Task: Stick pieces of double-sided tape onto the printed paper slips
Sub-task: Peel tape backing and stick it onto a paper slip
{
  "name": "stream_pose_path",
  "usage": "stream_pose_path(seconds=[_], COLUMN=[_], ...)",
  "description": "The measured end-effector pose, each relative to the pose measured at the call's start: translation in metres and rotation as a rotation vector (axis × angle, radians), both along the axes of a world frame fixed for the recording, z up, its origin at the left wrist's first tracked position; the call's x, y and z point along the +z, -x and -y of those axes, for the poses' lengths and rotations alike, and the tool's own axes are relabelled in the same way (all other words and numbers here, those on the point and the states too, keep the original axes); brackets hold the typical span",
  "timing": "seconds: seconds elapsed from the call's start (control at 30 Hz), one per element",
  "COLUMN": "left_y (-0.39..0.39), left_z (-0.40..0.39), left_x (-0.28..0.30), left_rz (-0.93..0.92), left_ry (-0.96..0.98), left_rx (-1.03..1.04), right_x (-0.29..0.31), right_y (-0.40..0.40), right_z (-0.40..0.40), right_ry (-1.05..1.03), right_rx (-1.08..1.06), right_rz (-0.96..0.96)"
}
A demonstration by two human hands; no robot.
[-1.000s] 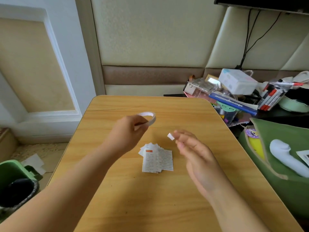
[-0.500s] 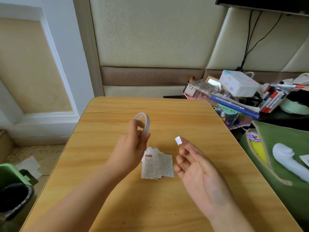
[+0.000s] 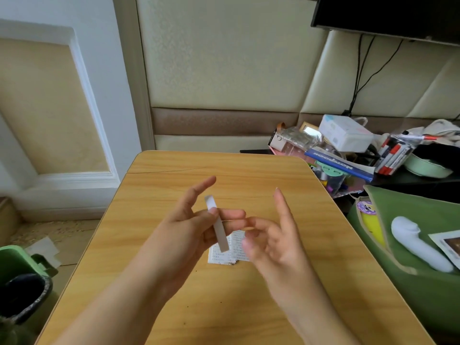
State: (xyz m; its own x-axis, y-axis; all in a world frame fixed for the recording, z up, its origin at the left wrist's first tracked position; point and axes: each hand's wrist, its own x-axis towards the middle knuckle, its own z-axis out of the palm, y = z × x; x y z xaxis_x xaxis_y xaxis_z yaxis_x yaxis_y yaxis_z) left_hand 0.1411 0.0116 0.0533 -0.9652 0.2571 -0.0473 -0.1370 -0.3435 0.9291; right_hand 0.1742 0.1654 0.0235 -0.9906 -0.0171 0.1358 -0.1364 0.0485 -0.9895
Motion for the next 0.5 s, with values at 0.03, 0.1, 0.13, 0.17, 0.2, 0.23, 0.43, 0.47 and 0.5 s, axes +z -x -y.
stream_pose_path(seconds=[0.03, 0.1, 0.13, 0.17, 0.2, 0.23, 0.43, 0.47, 0.5], left_y=[-0.004, -0.009, -0.011, -0.014, -0.016, -0.019, -0.033, -0.035, -0.037], left_z=[-0.001, -0.003, -0.005, -0.006, -0.006, -0.006, 0.003, 0.005, 0.006], left_x=[0.002, 0.001, 0.000, 0.000, -0.001, -0.002, -0.012, -0.010, -0.008], left_rz=[0.024, 0.063, 0.068, 0.067, 0.061, 0.046, -0.049, -0.086, -0.123], left_ry=[-0.063, -0.114, -0.101, -0.082, -0.054, 0.001, 0.319, 0.291, 0.246], left_rx=[-0.009, 0.006, 0.015, 0.020, 0.027, 0.049, 0.506, 0.506, 0.464], right_x=[0.000, -0.001, -0.001, -0.001, -0.001, 0.000, 0.008, 0.010, 0.010], right_y=[-0.004, -0.011, -0.015, -0.017, -0.019, -0.021, -0.024, -0.025, -0.025], right_z=[0.007, 0.019, 0.022, 0.024, 0.025, 0.023, 0.015, 0.015, 0.016], right_ry=[-0.101, -0.231, -0.254, -0.253, -0.247, -0.242, -0.249, -0.241, -0.230], right_rx=[-0.008, -0.044, -0.061, -0.073, -0.086, -0.099, -0.102, -0.094, -0.080], right_rz=[-0.017, -0.027, -0.025, -0.029, -0.043, -0.058, -0.056, -0.055, -0.043])
